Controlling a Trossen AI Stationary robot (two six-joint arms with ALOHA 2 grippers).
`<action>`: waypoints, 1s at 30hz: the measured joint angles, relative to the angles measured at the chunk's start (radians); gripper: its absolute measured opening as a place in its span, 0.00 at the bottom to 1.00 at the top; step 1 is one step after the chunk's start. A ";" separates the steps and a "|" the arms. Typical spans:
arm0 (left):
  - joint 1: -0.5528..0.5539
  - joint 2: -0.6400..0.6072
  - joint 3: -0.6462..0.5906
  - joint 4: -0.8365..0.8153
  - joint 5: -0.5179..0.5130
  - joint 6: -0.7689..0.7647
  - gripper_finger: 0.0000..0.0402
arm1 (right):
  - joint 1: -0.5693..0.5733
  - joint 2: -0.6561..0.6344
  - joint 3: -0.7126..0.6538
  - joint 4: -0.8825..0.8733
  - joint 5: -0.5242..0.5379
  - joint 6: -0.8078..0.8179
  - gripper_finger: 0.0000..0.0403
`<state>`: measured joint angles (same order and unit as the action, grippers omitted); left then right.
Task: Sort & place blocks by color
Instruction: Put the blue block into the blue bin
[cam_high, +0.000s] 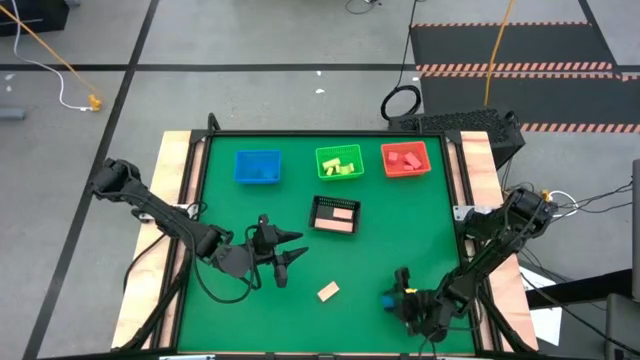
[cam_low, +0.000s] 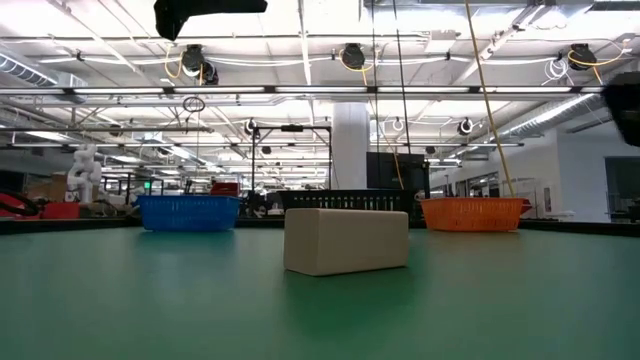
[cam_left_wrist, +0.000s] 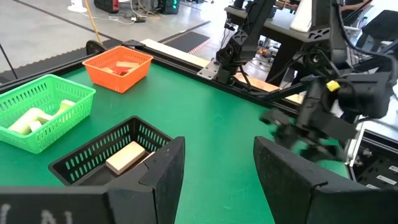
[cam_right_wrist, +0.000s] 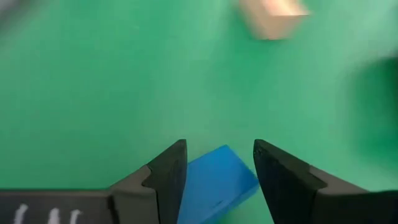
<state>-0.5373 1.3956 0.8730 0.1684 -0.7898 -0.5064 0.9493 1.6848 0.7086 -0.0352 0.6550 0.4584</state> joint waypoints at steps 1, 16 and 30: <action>0.000 0.000 0.000 0.000 0.000 0.000 0.48 | -0.006 0.000 -0.001 -0.014 0.056 -0.009 0.44; 0.001 0.000 0.000 -0.015 0.000 0.009 0.48 | -0.072 -0.093 -0.004 0.138 0.253 0.262 0.44; 0.002 -0.001 0.000 -0.016 0.001 0.005 0.48 | -0.073 -0.114 -0.004 -0.126 0.157 0.929 0.34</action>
<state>-0.5354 1.3950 0.8730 0.1529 -0.7893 -0.5013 0.8761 1.5703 0.7048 -0.1617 0.8125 1.3876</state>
